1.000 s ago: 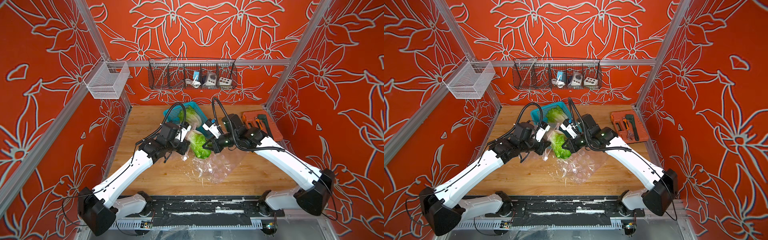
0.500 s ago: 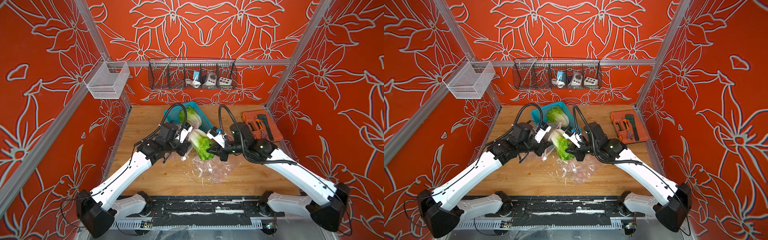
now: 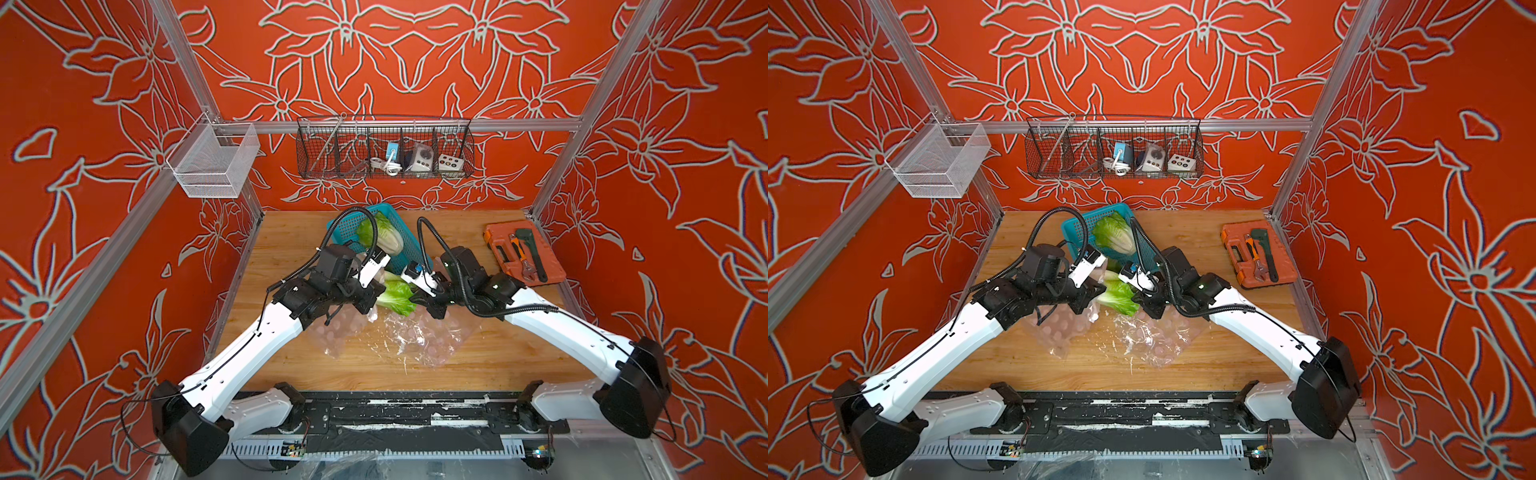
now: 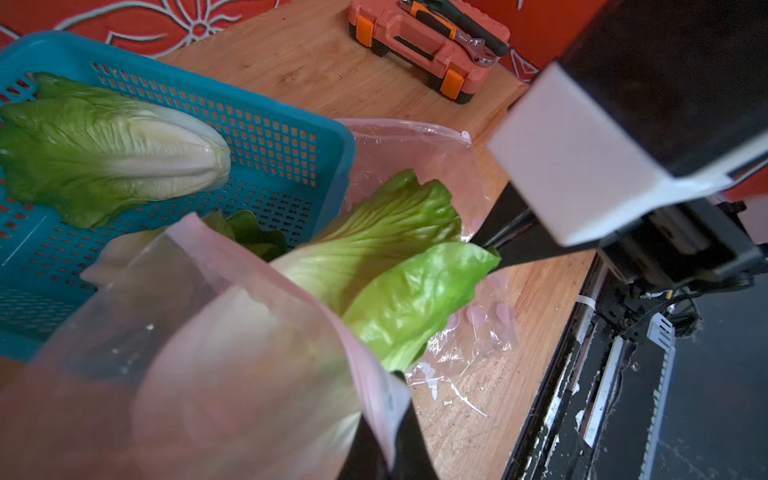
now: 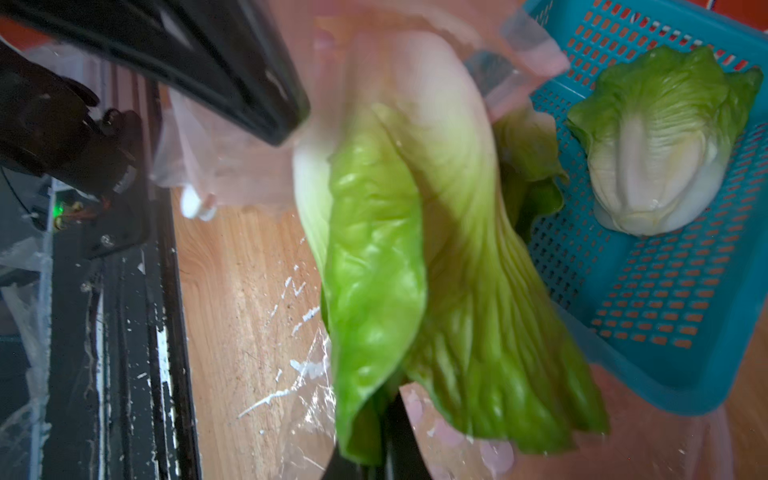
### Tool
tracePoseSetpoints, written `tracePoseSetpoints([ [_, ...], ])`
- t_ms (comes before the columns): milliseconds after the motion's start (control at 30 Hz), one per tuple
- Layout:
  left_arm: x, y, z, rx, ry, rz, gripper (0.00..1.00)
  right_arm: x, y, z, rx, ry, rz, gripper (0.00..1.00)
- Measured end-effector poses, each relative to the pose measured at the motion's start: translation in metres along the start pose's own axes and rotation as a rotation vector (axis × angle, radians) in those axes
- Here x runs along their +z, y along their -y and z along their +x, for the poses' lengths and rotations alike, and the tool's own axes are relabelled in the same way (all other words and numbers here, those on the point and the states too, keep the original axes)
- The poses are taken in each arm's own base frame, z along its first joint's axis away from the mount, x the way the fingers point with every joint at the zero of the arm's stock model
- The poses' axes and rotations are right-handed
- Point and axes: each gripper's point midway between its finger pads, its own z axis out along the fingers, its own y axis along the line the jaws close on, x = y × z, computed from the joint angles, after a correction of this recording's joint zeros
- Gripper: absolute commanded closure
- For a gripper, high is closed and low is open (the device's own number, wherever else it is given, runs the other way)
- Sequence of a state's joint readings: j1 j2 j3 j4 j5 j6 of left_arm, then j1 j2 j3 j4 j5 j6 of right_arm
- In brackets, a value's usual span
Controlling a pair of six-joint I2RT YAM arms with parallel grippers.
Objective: Put the chinese cabbages into a zipper bag and zip it
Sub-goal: Place the Chinese cabbage in the zipper food storage bag.
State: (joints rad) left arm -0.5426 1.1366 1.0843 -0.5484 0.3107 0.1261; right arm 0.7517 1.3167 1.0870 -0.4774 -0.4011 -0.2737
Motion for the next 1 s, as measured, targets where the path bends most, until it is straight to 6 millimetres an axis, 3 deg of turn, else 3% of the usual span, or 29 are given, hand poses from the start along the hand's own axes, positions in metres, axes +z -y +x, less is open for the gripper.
tracePoseSetpoints([
  [200, -0.001, -0.006, 0.0, 0.023, -0.004, -0.036, 0.96, -0.023, -0.007, -0.003, -0.121, 0.031, 0.052, 1.0],
  [300, 0.0, -0.002, 0.0, 0.021, -0.002, -0.012, 0.96, -0.025, -0.012, -0.009, -0.158, 0.05, 0.05, 1.0],
  [467, 0.004, 0.006, -0.004, 0.013, 0.015, 0.043, 0.96, -0.013, -0.021, -0.019, -0.202, 0.059, 0.015, 1.0],
  [633, 0.007, 0.012, -0.004, 0.016, 0.028, 0.085, 0.97, 0.01, -0.006, -0.024, -0.204, 0.051, 0.044, 1.0],
  [800, 0.011, 0.018, 0.005, 0.011, 0.027, 0.123, 0.97, 0.004, 0.007, -0.052, -0.114, 0.191, 0.057, 1.0],
  [967, 0.005, 0.025, -0.003, 0.024, 0.072, 0.152, 0.97, -0.001, 0.006, -0.078, -0.037, 0.302, -0.007, 1.0],
  [1000, 0.003, 0.025, -0.005, 0.027, 0.084, 0.153, 0.97, 0.001, 0.007, -0.08, -0.024, 0.301, -0.012, 0.95],
])
